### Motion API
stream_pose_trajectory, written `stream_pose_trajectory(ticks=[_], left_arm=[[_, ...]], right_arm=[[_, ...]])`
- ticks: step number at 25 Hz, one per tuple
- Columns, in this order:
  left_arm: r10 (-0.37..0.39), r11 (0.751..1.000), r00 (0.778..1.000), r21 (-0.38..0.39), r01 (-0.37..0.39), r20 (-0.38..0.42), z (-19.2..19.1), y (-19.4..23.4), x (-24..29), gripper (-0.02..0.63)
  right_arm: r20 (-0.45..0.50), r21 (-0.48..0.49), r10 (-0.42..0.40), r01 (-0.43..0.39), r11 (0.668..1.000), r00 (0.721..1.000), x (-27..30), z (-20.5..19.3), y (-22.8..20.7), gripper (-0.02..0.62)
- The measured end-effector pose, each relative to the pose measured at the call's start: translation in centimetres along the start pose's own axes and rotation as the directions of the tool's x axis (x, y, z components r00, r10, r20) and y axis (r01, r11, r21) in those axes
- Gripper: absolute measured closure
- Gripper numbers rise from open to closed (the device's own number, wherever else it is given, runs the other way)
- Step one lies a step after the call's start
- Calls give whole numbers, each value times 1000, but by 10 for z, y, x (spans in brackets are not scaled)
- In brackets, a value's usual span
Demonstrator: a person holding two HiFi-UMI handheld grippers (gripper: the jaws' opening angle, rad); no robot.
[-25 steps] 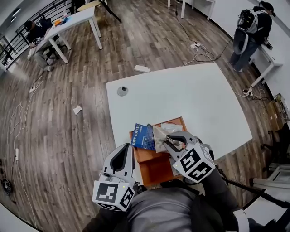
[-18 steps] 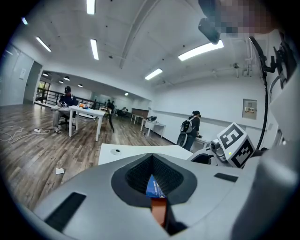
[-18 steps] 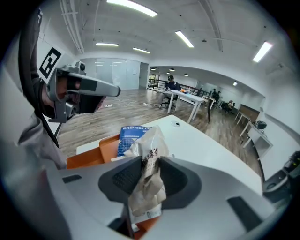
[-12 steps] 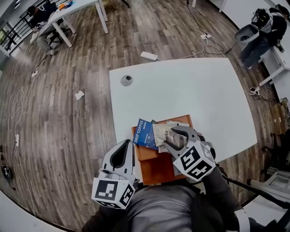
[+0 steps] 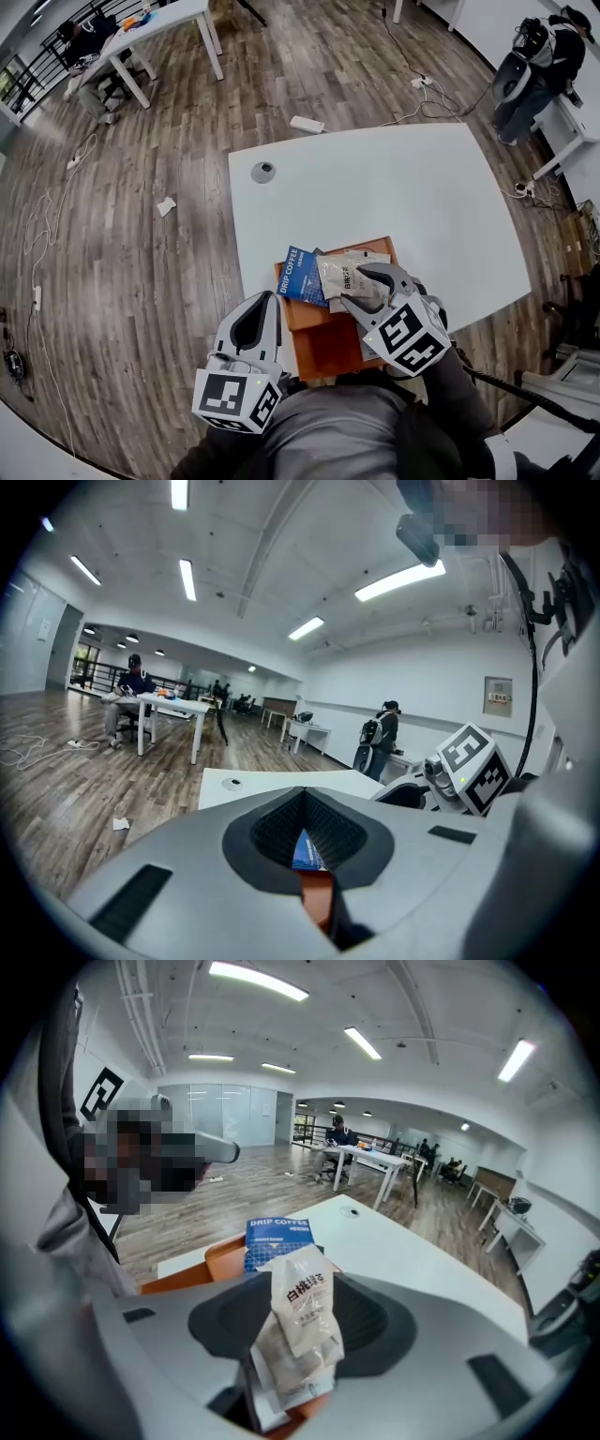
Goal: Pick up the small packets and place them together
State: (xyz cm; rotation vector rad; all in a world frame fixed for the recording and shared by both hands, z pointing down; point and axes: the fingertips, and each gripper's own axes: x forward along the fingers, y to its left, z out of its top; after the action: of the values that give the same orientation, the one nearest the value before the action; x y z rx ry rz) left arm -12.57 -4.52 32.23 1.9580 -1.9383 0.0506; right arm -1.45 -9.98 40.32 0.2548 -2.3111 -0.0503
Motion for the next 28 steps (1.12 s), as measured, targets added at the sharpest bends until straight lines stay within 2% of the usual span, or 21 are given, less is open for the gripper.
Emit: stream_pose_trajectory(ticks=[9, 15, 21, 28], left_arm=[[-55, 998, 998, 18, 55, -1, -5, -20, -17, 604], [-109, 994, 994, 19, 110, -31, -19, -38, -28, 604], [-139, 990, 989, 19, 141, -56, -32, -45, -38, 604], [-149, 988, 986, 18, 151, -81, -41, -47, -46, 604]], right_arm=[[1, 31, -67, 67, 997, 998, -27, -12, 15, 403], [-34, 79, -91, 93, 993, 995, -43, -36, 34, 403], [-90, 112, -82, 92, 989, 993, -44, -63, 58, 403], [-214, 145, -29, 61, 988, 976, -31, -101, 78, 396]])
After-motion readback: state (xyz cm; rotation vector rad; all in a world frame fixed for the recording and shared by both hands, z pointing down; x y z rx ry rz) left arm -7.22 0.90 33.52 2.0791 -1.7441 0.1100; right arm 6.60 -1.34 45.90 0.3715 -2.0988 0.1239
